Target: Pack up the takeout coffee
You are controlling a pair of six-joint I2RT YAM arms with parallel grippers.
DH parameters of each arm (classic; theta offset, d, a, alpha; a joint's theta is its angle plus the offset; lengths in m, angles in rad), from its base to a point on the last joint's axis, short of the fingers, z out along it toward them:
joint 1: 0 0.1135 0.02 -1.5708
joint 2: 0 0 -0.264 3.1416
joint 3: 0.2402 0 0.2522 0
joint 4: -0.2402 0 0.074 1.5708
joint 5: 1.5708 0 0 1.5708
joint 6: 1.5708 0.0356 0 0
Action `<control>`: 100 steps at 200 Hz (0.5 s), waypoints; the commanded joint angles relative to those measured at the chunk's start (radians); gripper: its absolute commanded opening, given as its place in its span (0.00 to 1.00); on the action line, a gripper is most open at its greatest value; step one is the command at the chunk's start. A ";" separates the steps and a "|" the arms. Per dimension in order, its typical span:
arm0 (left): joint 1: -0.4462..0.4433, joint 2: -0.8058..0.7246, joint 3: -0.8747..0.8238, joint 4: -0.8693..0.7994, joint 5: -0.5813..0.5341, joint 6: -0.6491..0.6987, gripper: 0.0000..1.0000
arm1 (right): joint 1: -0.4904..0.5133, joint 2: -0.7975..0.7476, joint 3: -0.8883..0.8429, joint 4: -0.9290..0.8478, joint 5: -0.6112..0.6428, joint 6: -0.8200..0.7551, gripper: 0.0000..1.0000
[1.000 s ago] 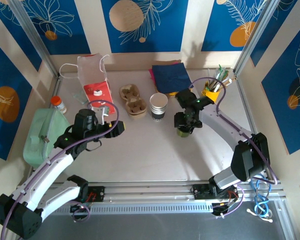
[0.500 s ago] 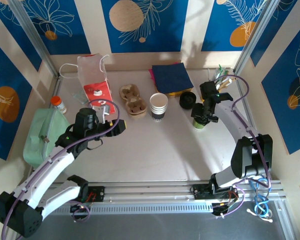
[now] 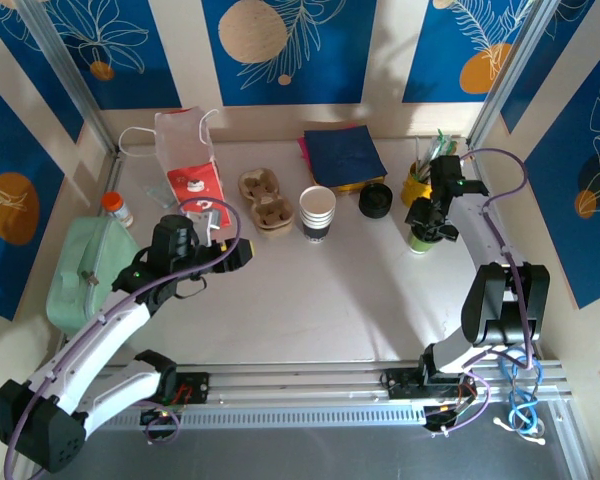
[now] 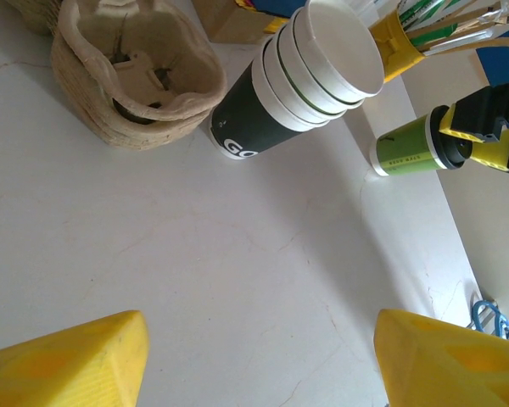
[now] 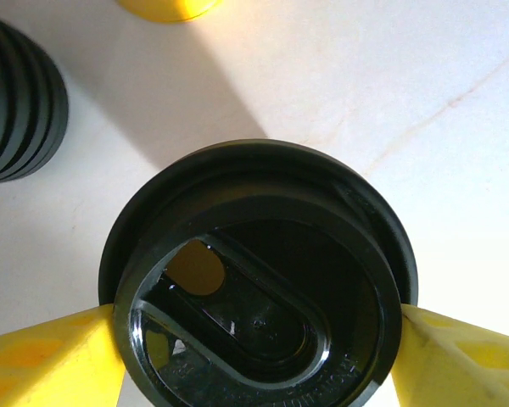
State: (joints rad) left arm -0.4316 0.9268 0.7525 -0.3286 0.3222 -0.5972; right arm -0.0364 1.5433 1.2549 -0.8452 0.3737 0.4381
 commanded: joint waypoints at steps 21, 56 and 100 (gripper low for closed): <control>0.013 -0.005 0.011 0.014 0.018 -0.002 0.71 | -0.048 0.026 0.036 0.001 -0.036 0.008 0.76; 0.013 -0.009 0.013 0.007 0.016 0.003 0.71 | -0.062 0.051 0.047 -0.002 -0.046 0.004 0.76; 0.013 -0.013 0.010 0.001 0.013 0.006 0.71 | -0.066 0.066 0.055 -0.017 -0.060 0.007 0.82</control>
State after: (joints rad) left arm -0.4316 0.9268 0.7525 -0.3294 0.3218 -0.5968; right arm -0.0944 1.5929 1.2846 -0.8375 0.3573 0.4374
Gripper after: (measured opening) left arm 0.706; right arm 0.803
